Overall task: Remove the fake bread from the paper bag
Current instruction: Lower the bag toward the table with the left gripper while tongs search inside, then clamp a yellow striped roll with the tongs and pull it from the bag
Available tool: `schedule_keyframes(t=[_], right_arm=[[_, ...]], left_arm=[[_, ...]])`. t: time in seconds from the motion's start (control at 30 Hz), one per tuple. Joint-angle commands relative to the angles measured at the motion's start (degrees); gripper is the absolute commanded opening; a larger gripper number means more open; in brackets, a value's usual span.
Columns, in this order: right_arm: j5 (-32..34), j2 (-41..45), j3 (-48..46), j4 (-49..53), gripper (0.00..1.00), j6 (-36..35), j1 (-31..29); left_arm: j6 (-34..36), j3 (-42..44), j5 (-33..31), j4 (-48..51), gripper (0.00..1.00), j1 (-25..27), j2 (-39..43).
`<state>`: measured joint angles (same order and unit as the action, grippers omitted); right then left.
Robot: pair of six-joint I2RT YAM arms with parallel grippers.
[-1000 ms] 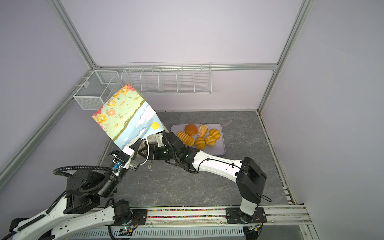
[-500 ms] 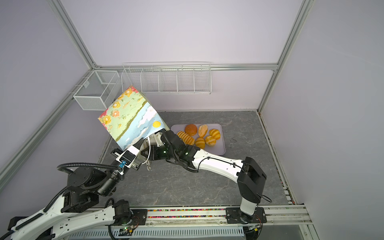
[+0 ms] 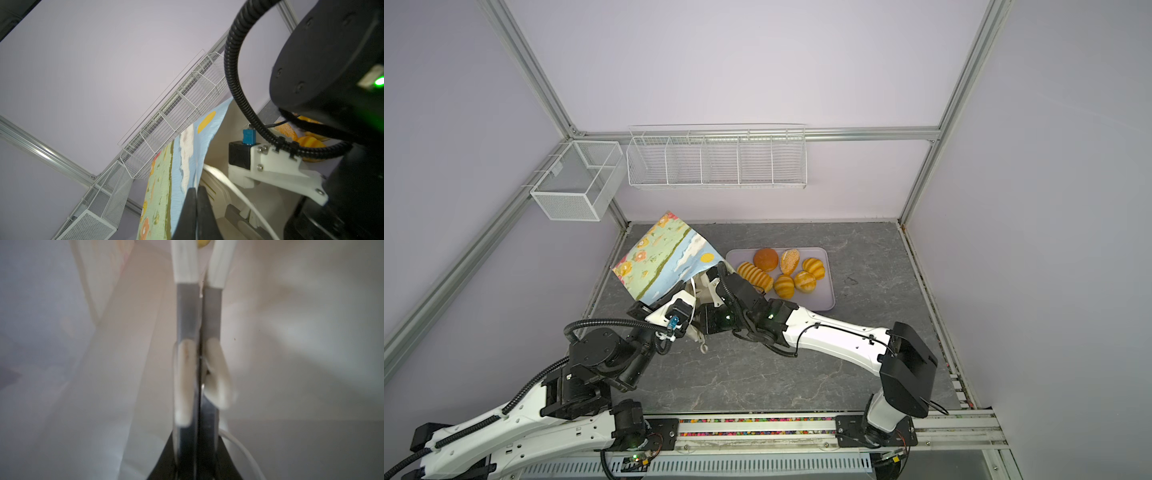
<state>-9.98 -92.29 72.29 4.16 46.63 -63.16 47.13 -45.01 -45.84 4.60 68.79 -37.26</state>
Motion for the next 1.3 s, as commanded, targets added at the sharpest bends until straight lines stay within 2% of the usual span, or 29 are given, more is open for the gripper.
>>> schedule_keyframes(t=[0.0, 0.13, 0.4, 0.83, 1.27], right_arm=[[2.36, 3.50, -0.91, 0.29, 0.07, -1.83, -1.31], [3.70, 4.38, -2.10, 2.24, 0.07, -0.65, -1.90], [5.47, 5.24, -2.29, 7.94, 0.07, -0.92, -2.12], [7.08, 7.46, -2.02, 16.86, 0.07, -3.38, -1.71], [5.02, 10.46, -5.21, 21.16, 0.07, -4.27, -1.57]], left_arm=[[-2.61, 0.34, -3.71, -0.83, 0.00, -1.98, 0.05], [-9.24, 0.28, -3.16, 3.67, 0.00, -5.95, -0.15], [-16.85, 1.50, -3.66, 9.25, 0.00, -8.36, -3.73], [-21.82, 1.45, -2.25, 14.66, 0.00, -13.78, -9.40], [-24.83, -0.07, 0.87, 16.81, 0.00, -17.08, -12.29]])
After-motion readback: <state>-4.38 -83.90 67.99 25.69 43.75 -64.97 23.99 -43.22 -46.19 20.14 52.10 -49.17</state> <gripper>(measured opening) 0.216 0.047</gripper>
